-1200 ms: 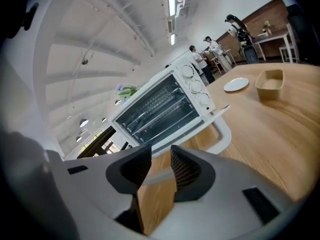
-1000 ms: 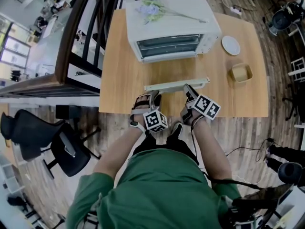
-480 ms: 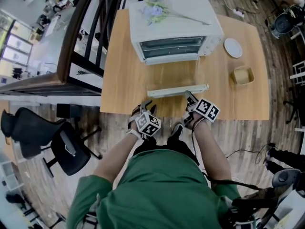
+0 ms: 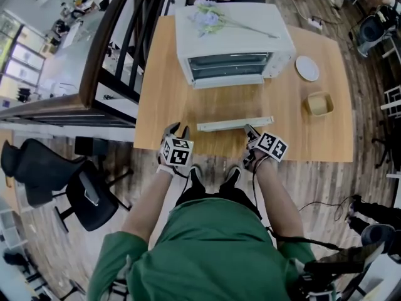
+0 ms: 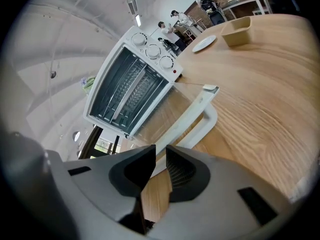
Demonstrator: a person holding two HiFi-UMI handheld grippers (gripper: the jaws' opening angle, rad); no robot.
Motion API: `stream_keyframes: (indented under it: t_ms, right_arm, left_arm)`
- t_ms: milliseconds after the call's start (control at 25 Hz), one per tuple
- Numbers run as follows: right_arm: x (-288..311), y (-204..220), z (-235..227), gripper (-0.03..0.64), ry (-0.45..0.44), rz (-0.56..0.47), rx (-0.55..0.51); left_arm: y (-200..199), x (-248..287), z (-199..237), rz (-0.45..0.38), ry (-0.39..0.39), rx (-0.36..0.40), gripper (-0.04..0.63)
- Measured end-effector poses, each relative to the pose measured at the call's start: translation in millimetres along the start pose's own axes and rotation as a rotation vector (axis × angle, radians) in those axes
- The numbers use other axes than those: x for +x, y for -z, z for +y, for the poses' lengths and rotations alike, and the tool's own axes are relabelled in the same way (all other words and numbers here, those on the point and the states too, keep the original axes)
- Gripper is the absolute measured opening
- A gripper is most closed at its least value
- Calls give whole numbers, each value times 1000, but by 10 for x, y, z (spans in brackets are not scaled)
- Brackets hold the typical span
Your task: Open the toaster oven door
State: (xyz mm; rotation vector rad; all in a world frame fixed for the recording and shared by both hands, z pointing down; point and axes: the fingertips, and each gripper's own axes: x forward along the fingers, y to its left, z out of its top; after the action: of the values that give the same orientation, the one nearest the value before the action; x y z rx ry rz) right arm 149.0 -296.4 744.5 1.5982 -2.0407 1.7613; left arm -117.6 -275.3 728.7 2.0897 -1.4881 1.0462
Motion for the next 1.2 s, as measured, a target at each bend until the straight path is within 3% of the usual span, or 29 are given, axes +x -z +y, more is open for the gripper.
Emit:
stream_keyframes:
  t_ms: [200, 440, 880, 1200]
  right_arm:
    - [-115, -154, 136, 81, -10, -52, -43]
    - [-271, -470, 527, 80, -19, -148, -206]
    - [-722, -1138, 1721, 63, -124, -347, -528]
    - [-1092, -1418, 2528, 64, -185, -505, -768]
  left_arm:
    - [-230, -60, 107, -50, -22, -51, 121]
    - [-633, -144, 198, -145, -33, -87, 121]
    - [-1730, -580, 497, -363, -21, -143, 121]
    - [-2288, -943, 450, -509, 23, -153, 121]
